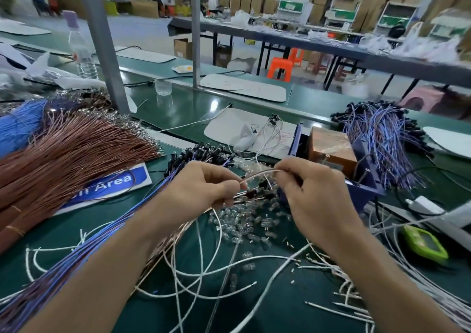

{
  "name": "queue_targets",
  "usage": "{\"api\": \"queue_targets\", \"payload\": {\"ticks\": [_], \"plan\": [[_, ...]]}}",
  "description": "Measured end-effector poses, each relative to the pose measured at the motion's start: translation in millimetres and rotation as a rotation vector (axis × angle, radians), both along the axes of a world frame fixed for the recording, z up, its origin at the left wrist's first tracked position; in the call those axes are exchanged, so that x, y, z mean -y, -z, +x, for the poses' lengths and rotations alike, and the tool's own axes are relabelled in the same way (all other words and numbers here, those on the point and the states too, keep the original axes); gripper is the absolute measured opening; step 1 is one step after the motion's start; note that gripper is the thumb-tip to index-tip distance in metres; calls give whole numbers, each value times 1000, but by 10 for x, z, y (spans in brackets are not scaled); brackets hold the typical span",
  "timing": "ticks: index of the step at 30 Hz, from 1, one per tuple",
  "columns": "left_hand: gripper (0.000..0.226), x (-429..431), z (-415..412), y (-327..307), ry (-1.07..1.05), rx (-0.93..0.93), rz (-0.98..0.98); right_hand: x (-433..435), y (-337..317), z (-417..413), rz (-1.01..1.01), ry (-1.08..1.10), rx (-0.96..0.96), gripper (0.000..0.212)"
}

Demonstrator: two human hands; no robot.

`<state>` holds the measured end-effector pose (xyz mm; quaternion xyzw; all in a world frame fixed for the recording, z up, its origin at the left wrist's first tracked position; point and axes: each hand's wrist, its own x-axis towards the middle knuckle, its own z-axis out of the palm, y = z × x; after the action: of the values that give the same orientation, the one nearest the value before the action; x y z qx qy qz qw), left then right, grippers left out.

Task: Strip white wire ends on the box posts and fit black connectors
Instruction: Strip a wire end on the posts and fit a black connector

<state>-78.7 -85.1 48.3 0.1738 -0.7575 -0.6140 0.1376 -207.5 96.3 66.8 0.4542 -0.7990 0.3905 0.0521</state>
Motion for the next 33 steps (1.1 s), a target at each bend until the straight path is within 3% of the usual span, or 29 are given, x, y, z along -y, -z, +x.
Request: {"api": "queue_targets", "payload": {"ticks": [5, 8, 12, 15, 20, 24, 28, 33], "plan": [[14, -30, -38, 2, 120, 99, 32, -522, -121, -63, -214, 207, -71, 13], [12, -79, -120, 18, 125, 133, -17, -868, -98, -120, -258, 278, -13, 12], [11, -267, -276, -24, 66, 31, -33, -1242, 46, -138, -227, 323, 82, 11], [12, -456, -419, -128, 20, -70, -172, -1490, 130, -150, -192, 379, 107, 15], [12, -960, -632, -212, 63, -167, -399, -1864, 122, -219, -35, 518, -22, 42], [9, -1344, -847, -68, 91, -211, -492, -1880, 64, -275, -16, 448, -70, 38], [7, -1615, -975, 124, -5, -381, -612, -1740, -29, -417, -12, 245, 26, 32], [18, -1682, -1039, 353, -84, -430, -689, -1522, 51, -580, -65, 175, 41, 20]]}}
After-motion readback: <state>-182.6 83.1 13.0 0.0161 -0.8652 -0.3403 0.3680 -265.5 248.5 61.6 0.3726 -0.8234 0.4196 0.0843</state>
